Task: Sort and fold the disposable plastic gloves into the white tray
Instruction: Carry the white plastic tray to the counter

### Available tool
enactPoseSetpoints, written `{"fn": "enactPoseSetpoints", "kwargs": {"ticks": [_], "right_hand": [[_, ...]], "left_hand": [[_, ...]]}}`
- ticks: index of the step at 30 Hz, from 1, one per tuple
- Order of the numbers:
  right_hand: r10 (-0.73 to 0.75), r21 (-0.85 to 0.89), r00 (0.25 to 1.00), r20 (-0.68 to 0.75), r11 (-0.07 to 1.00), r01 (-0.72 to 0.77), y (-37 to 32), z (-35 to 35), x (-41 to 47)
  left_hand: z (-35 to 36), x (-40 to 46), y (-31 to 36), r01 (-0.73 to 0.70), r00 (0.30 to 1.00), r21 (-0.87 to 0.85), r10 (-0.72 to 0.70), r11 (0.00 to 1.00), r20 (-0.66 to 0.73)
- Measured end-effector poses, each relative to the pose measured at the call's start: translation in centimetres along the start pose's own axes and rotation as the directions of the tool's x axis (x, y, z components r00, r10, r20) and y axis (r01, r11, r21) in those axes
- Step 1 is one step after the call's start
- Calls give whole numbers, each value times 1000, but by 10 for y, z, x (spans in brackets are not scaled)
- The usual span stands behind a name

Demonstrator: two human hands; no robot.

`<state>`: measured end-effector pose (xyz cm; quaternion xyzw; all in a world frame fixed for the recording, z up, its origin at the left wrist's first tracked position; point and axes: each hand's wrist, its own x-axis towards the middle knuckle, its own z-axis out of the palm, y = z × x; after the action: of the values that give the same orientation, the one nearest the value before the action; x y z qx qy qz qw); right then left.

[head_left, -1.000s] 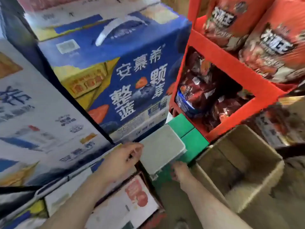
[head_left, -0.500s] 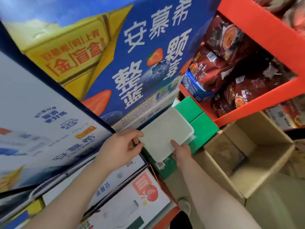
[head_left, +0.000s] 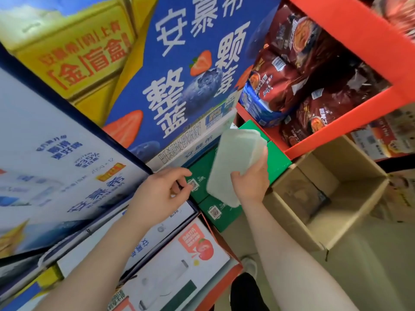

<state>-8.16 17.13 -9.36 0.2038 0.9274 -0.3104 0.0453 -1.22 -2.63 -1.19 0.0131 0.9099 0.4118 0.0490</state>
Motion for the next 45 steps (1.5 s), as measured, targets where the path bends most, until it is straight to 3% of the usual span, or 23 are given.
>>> {"fn": "enactPoseSetpoints", "kwargs": {"ticks": [3,5,7,12,16,21,26,31,40,45], "right_hand": [[226,146,962,153,958,-248,-8,14,3],[369,310,861,350,822,-478,-5,14,1],[393,379,830,396,753,-537,8,-1,-8],[290,350,938,191,872,-341,76,-98,-30],[351,310,936,33,886,-343,162,-191,-50],[507,327,851,-138,834,-445,281,-306,-90],[656,364,714,-244,744,-560,393,-393,-133],[751,438,592,-292,655,-616,475,-455,-155],[732,595,528,-430,670,-444,573,-562,-78],[804,626,444,-395,589,-510,636,-618,-23]], "left_hand": [[-5,-6,4,2,1000,-2,-2,1000,-5],[-4,-8,10,31,999,-35,-31,999,-7],[2,-8,21,64,998,-80,-64,995,5],[33,1,75,12,983,-39,-5,999,181],[79,6,137,-114,945,11,105,993,311],[160,1,232,-298,867,27,258,954,427],[250,-17,332,-468,743,39,369,883,558],[334,-29,407,-553,634,52,379,832,674],[487,42,515,-583,562,139,275,800,780],[578,92,617,-639,457,68,307,766,835]]}}
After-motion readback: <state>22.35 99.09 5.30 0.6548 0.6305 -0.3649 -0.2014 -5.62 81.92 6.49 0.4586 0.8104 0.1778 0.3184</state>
